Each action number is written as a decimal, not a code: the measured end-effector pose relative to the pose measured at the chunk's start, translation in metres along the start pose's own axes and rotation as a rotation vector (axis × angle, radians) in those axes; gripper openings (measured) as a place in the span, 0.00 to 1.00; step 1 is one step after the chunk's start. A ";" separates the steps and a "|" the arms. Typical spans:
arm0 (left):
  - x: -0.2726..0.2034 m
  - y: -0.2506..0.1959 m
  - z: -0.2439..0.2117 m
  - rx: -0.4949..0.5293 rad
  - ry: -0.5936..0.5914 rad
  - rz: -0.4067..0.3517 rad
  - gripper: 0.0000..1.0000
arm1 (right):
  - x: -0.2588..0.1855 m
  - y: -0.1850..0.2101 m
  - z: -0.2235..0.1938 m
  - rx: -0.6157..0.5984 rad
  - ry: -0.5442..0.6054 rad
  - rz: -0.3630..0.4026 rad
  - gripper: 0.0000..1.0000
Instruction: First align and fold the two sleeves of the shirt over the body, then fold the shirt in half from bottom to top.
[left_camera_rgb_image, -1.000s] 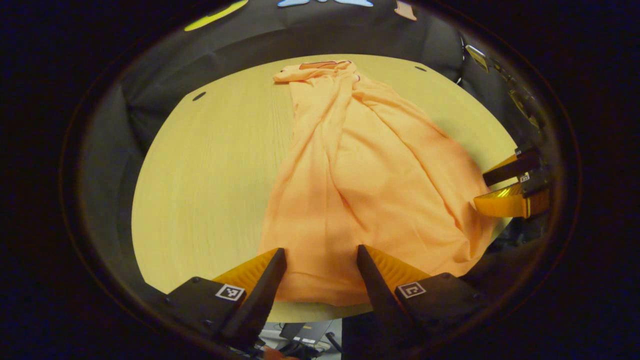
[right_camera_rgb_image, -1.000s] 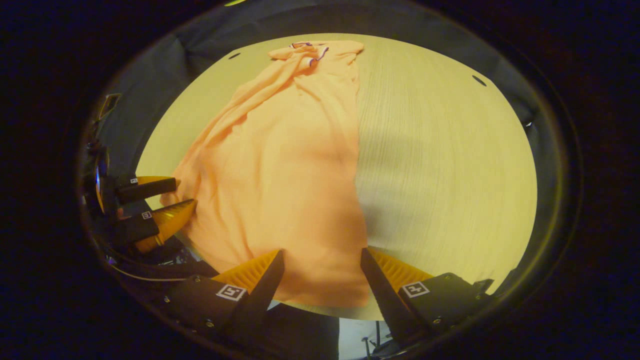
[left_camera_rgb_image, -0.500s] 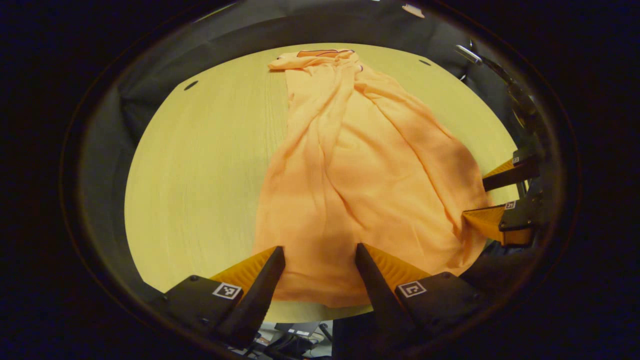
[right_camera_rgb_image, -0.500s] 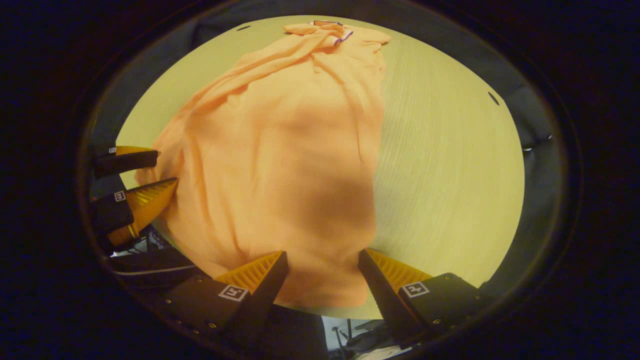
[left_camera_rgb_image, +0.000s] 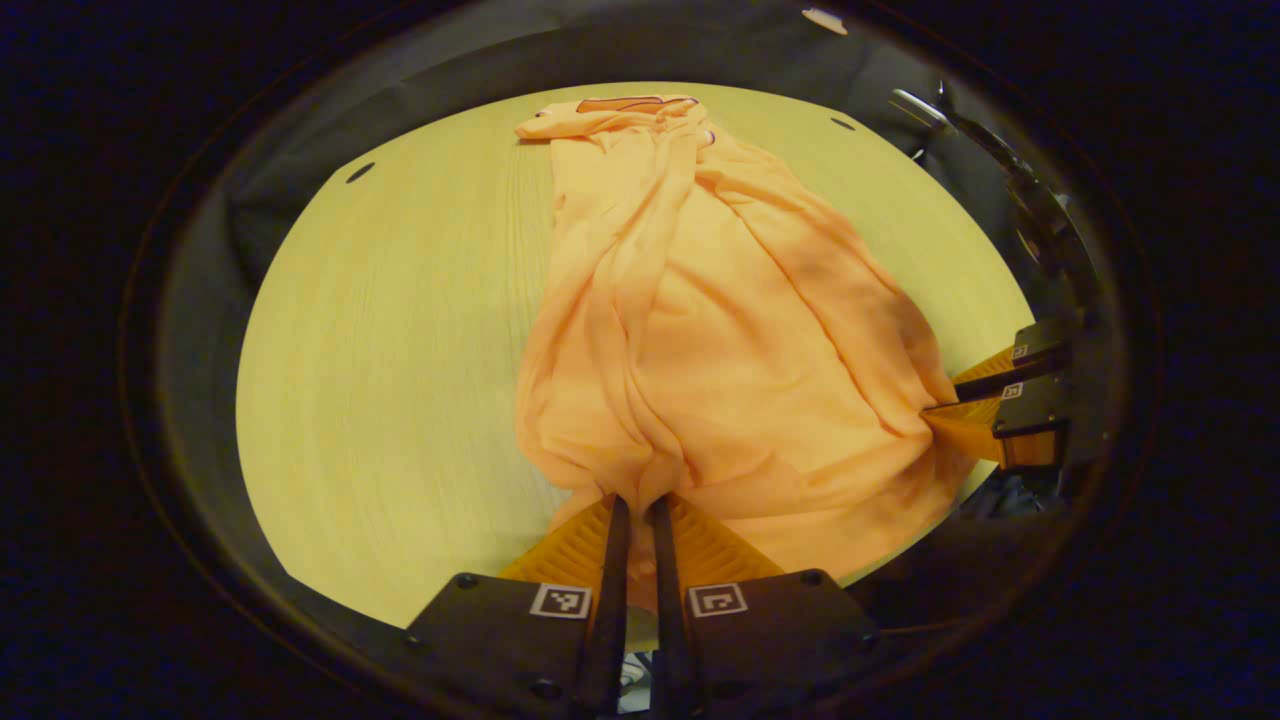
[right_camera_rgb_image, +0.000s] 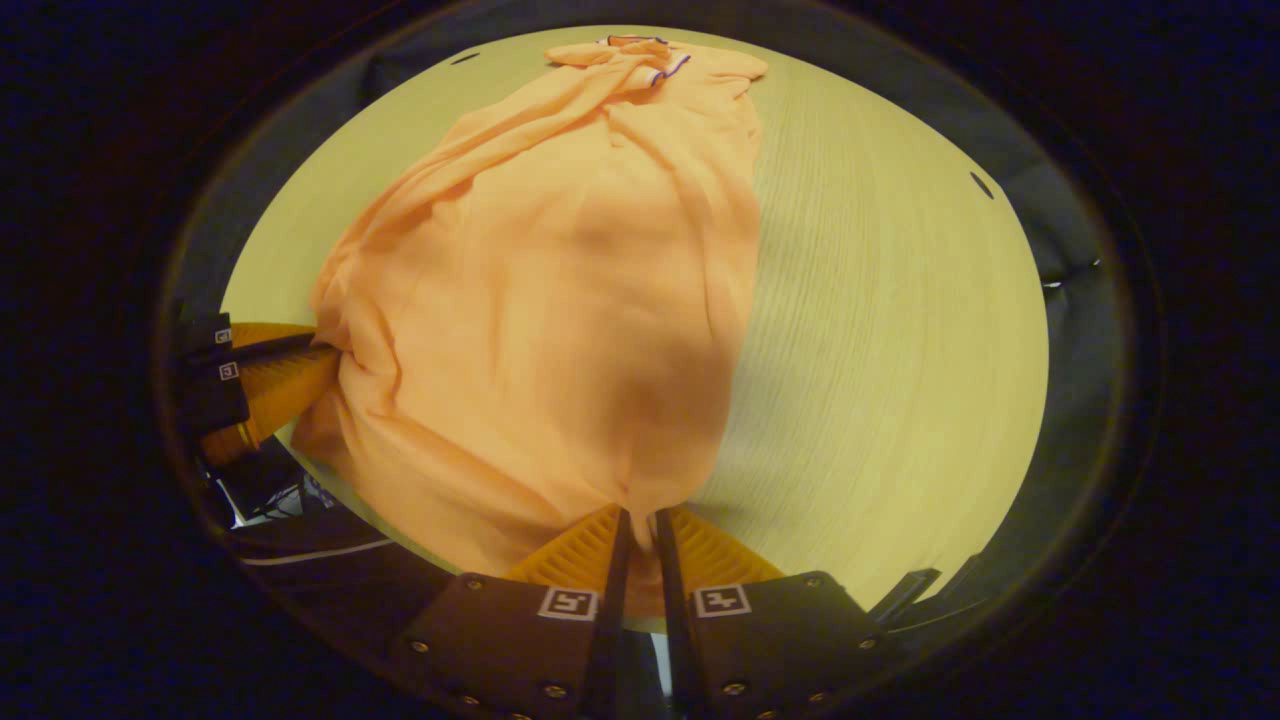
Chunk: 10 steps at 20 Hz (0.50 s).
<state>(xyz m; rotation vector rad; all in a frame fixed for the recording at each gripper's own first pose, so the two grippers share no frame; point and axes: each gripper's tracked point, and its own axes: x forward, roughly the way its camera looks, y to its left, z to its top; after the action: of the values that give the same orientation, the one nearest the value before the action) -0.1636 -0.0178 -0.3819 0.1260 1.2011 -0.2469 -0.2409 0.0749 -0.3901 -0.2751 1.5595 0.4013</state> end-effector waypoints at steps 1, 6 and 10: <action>0.000 0.001 0.003 0.009 -0.002 -0.006 0.14 | -0.001 0.000 0.001 -0.016 -0.001 0.008 0.18; 0.004 0.000 0.012 0.024 -0.025 -0.011 0.06 | -0.003 0.000 0.003 0.077 -0.046 0.055 0.02; -0.005 0.008 0.022 0.019 -0.056 0.013 0.06 | -0.012 0.001 0.006 0.160 -0.066 0.099 0.02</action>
<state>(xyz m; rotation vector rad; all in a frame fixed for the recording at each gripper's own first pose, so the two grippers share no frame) -0.1429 -0.0145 -0.3698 0.1432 1.1419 -0.2490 -0.2356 0.0776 -0.3784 -0.0604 1.5351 0.3566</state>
